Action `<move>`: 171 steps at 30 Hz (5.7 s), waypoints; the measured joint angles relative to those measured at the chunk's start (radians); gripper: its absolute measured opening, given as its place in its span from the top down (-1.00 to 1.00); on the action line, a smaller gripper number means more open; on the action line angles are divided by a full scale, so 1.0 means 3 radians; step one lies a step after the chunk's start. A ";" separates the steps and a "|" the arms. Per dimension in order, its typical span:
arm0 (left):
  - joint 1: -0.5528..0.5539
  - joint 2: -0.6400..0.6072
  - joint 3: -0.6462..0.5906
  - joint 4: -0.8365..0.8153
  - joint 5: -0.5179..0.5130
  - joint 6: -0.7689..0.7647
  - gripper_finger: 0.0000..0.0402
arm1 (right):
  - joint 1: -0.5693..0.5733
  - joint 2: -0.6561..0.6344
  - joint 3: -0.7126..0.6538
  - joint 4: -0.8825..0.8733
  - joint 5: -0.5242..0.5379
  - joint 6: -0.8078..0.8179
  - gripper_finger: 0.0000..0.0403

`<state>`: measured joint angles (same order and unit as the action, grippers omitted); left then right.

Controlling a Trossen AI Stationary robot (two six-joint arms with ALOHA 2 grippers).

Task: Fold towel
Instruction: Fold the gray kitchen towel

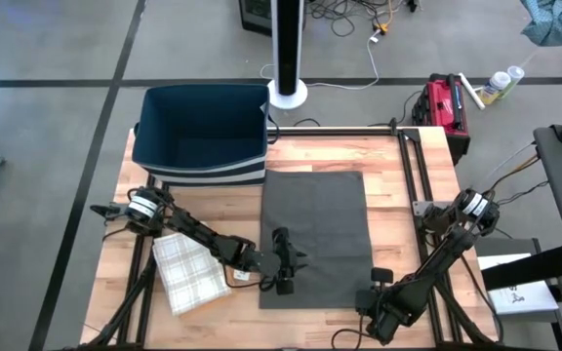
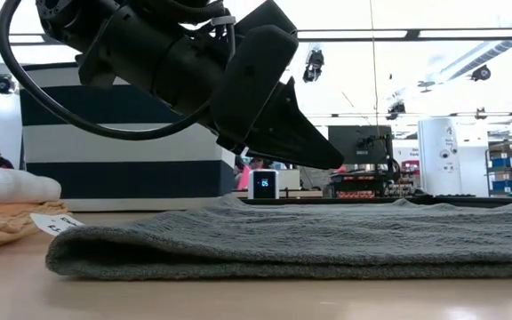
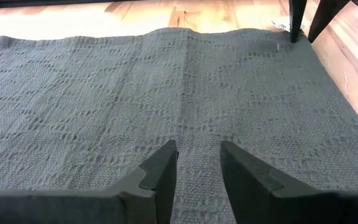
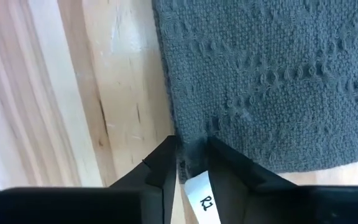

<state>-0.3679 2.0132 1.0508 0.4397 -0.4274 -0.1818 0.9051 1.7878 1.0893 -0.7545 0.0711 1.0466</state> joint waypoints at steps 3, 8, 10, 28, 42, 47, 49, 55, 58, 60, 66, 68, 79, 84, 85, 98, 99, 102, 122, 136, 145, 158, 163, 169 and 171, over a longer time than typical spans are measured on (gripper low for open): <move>0.0000 0.0000 0.0000 0.0000 0.0000 0.0000 0.45 | 0.0000 0.0000 0.0000 -0.0015 0.0001 -0.0011 0.65; 0.0000 0.0000 0.0000 0.0000 0.0001 0.0000 0.47 | -0.0008 0.0000 -0.0005 -0.0084 0.0002 -0.0009 0.74; 0.0000 0.0000 0.0000 0.0001 0.0001 0.0000 0.46 | -0.0016 0.0000 -0.0008 -0.0088 0.0012 -0.0019 0.78; 0.0000 -0.0003 0.0000 0.0001 0.0001 0.0001 0.45 | -0.0031 -0.0006 0.0101 -0.0324 0.0025 -0.0033 0.91; 0.0000 -0.0003 0.0000 0.0001 0.0001 -0.0008 0.39 | -0.0031 -0.0006 0.0049 -0.0315 0.0028 0.0004 0.72; 0.0000 -0.0003 0.0000 0.0000 0.0001 -0.0009 0.37 | -0.0032 -0.0006 0.0056 -0.0323 0.0032 0.0003 0.66; 0.0000 -0.0003 0.0000 0.0001 0.0001 -0.0009 0.38 | -0.0036 -0.0006 0.0055 -0.0337 0.0032 0.0004 0.66; 0.0000 -0.0003 0.0000 0.0001 0.0001 -0.0010 0.42 | -0.0041 -0.0006 0.0050 -0.0360 0.0033 -0.0024 0.77; 0.0000 -0.0003 0.0000 0.0000 0.0001 -0.0010 0.42 | -0.0052 -0.0006 0.0045 -0.0366 0.0032 -0.0032 0.85; 0.0001 -0.0003 0.0000 0.0001 0.0001 -0.0010 0.41 | -0.0052 -0.0006 0.0052 -0.0385 0.0032 -0.0033 0.89; -0.0014 -0.0003 0.0000 0.0003 0.0001 -0.0010 0.36 | -0.0052 -0.0006 0.0192 -0.0666 0.0033 -0.0032 0.99; -0.0015 -0.0003 0.0000 0.0003 0.0001 -0.0010 0.34 | -0.0052 -0.0006 0.0235 -0.0723 0.0033 -0.0031 0.98; -0.0015 -0.0003 0.0000 0.0004 0.0001 -0.0010 0.34 | -0.0052 -0.0008 0.0294 -0.0158 -0.0261 -0.0105 0.99; -0.0015 -0.0003 0.0000 0.0003 0.0001 -0.0010 0.33 | -0.0051 -0.0008 0.0221 0.0017 -0.0343 -0.0144 0.99; -0.0015 -0.0003 0.0000 0.0003 0.0001 -0.0011 0.32 | -0.0052 -0.0008 0.0204 0.0017 -0.0338 -0.0124 0.99; -0.0015 -0.0003 0.0000 0.0003 0.0001 -0.0024 0.34 | -0.0052 -0.0008 -0.0001 0.0565 -0.0442 0.0153 0.89; -0.0015 -0.0003 -0.0001 0.0003 0.0001 -0.0024 0.34 | -0.0054 -0.0008 -0.0001 0.0564 -0.0443 0.0170 0.85; -0.0015 -0.0003 0.0000 0.0003 0.0001 -0.0024 0.32 | -0.0064 -0.0010 -0.0001 0.0564 -0.0443 0.0170 0.68; -0.0010 -0.0277 -0.0001 -0.0949 0.0001 0.0120 0.34 | -0.0166 -0.1048 0.0012 -0.1247 0.2074 0.0330 0.36; -0.0011 -0.0229 -0.0140 -0.1322 0.0276 -0.0511 0.34 | -0.0845 -0.1153 -0.1278 -0.0033 0.1036 -0.0138 0.79; -0.0168 -0.0225 -0.0162 -0.1036 0.0472 -0.0620 0.32 | -0.0870 -0.1160 -0.1530 -0.0154 0.0915 -0.0096 0.99; 0.0081 -0.0217 0.0032 -0.1249 0.0075 -0.0158 0.33 | -0.1228 -0.1754 -0.1561 -0.0683 0.1697 0.0374 1.00; 0.0189 -0.0107 -0.0004 -0.1228 0.0070 -0.0216 0.35 | -0.1792 -0.2062 -0.1934 -0.0195 0.1464 0.0325 1.00; 0.0195 0.0046 0.0008 -0.0965 0.0080 -0.0232 0.32 | -0.2396 -0.2232 -0.2353 0.0591 0.1157 -0.0045 1.00; 0.0195 0.0055 0.0010 -0.0962 0.0104 -0.0234 0.31 | -0.2534 -0.2225 -0.2381 0.0476 0.1157 0.0014 1.00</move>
<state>-0.3096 2.0299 1.0538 0.1511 -0.3962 -0.2519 0.1449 1.1201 0.3752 -0.6116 0.4183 1.0507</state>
